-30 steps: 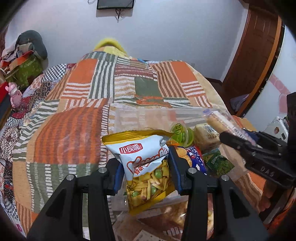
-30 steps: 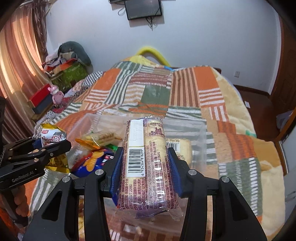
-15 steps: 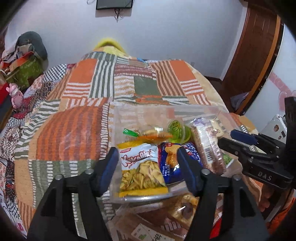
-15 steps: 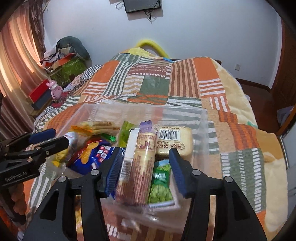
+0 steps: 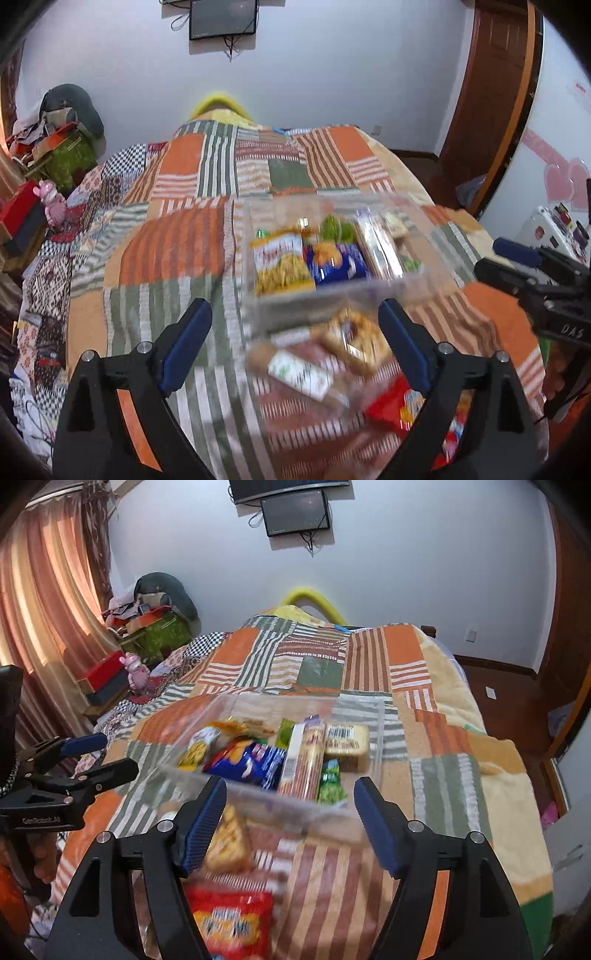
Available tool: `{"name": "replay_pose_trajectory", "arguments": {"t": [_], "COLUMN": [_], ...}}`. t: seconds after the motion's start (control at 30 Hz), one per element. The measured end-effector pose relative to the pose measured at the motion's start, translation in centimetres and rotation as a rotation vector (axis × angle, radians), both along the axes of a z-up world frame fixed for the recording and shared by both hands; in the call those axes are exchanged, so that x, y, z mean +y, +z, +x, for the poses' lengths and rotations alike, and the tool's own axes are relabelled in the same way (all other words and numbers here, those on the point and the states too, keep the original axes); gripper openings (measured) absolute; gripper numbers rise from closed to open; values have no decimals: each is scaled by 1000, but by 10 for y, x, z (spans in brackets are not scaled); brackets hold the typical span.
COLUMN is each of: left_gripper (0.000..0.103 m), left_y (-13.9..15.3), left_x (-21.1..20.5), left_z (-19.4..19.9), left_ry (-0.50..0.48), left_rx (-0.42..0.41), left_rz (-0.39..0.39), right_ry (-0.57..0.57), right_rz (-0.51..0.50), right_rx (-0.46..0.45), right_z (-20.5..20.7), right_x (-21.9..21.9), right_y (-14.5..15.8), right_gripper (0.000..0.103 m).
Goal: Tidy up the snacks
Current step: 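Grasp the bagged cracker pack with the left tool while the right tool grasps the red snack bag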
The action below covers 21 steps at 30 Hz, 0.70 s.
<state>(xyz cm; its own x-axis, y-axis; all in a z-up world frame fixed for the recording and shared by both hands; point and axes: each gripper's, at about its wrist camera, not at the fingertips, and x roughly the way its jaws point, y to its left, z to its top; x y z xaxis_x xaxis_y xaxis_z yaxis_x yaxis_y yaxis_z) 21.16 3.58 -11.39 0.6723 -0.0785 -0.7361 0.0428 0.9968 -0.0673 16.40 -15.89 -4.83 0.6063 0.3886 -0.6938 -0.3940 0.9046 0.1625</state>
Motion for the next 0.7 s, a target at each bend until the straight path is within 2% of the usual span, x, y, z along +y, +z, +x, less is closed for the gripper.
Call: {"name": "replay_pose_trajectory", "arguments": {"t": [0.13, 0.27, 0.4, 0.53, 0.7], "left_gripper": [93, 93, 93, 93, 93], "left_y": [-11, -28, -47, -66, -82], "left_x": [-3, -6, -7, -7, -15], "left_z": [-34, -59, -74, -87, -97], "left_ry": [-3, -4, 6, 35, 21], "left_rx": [48, 101, 165, 217, 260], "left_rz": [-17, -35, -73, -82, -88], "right_ry": [6, 25, 40, 50, 67], "right_rz": [5, -3, -15, -39, -59], "right_rx": [5, 15, 32, 50, 89], "right_z": [-30, -53, -69, -77, -84], "right_x": [-2, -2, 1, 4, 9], "right_y": [-1, -7, -16, -27, -44], "right_gripper": [75, 76, 79, 82, 83]}}
